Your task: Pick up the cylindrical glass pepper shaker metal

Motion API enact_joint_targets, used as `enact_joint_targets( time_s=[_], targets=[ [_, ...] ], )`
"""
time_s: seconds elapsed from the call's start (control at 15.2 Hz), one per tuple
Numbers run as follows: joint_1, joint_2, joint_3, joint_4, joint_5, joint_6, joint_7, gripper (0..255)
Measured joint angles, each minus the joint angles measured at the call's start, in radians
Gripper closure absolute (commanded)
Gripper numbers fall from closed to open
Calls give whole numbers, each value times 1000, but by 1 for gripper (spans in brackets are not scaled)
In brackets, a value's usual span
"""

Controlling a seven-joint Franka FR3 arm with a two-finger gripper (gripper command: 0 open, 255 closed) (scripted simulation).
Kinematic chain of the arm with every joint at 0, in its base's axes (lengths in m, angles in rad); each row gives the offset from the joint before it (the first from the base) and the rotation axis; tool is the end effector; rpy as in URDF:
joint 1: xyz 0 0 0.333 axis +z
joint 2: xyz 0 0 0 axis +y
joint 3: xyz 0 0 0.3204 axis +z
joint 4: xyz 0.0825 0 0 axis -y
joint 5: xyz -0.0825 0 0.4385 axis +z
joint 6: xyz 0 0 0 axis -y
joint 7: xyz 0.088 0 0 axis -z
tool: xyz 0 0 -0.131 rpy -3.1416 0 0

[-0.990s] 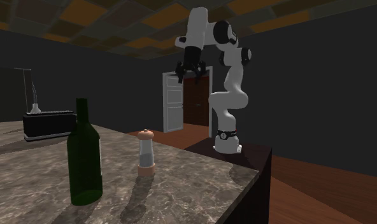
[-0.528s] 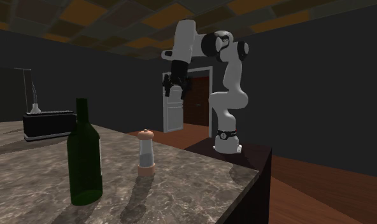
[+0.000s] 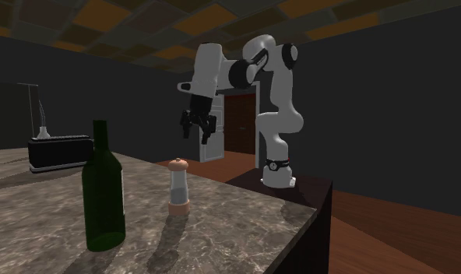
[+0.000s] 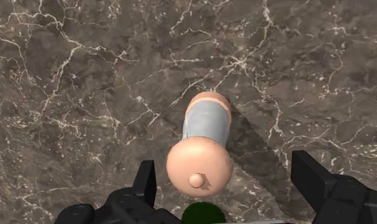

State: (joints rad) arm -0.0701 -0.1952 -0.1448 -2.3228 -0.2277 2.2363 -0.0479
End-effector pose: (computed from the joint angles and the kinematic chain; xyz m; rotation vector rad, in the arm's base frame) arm 0.5225 -0.1252 0.3806 2.9673 -0.0512 0.1287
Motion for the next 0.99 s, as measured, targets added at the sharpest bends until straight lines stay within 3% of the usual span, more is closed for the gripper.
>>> enact_joint_targets(
  time_s=[0.33,0.79,0.86,0.99],
  targets=[
    [-16,164,-21,70,-9,91,-14,0],
    [-19,232,-24,44,-18,183,2,0],
    [-20,238,-25,43,-18,191,2,255],
    [-20,243,-25,44,-18,197,2,255]
  ],
)
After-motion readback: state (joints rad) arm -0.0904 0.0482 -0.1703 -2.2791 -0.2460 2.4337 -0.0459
